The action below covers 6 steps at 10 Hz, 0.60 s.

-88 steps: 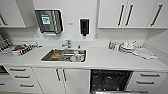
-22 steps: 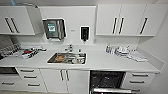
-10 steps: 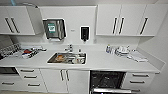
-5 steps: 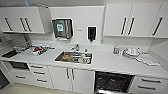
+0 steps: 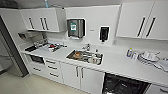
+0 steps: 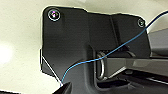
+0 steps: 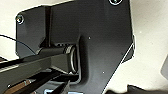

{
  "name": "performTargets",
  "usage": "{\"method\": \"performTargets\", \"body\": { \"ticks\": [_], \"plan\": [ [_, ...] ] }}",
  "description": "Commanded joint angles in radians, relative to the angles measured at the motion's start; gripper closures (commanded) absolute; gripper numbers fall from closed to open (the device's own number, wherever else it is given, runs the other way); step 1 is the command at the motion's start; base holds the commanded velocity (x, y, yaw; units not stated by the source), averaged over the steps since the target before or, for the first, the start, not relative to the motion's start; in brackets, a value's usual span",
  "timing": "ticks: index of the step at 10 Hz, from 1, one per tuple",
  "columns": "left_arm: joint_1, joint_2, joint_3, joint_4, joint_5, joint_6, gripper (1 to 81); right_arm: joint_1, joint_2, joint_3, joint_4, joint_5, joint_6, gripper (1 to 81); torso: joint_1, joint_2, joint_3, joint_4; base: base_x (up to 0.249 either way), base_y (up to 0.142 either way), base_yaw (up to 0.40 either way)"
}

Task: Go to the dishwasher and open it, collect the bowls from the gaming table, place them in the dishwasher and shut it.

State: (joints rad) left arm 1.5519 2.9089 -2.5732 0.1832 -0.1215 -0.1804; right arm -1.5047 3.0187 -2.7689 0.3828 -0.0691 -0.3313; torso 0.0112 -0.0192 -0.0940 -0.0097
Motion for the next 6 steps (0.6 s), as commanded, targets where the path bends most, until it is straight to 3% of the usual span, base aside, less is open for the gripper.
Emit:
{"method": "performTargets", "body": {
  "ticks": [1,4,6],
  "plan": [
    [-0.029,-0.008,0.005,-0.001,0.049,0.004,1.0,0.042,-0.005,-0.006,-0.074,-0.064,0.012,1.0,0.0,0.0,0.0,0.0,0.0,0.0,0.347],
    [-0.029,-0.006,0.005,0.002,0.049,0.004,1.0,0.04,-0.001,-0.014,-0.211,-0.063,0.133,1.0,0.0,0.0,0.0,0.0,0.0,0.0,0.347],
    [-0.029,-0.006,0.005,0.007,0.049,0.004,1.0,0.048,-0.012,-0.006,-0.234,-0.055,0.15,1.0,0.0,0.0,0.0,0.0,0.0,0.0,0.348]
  ]
}}
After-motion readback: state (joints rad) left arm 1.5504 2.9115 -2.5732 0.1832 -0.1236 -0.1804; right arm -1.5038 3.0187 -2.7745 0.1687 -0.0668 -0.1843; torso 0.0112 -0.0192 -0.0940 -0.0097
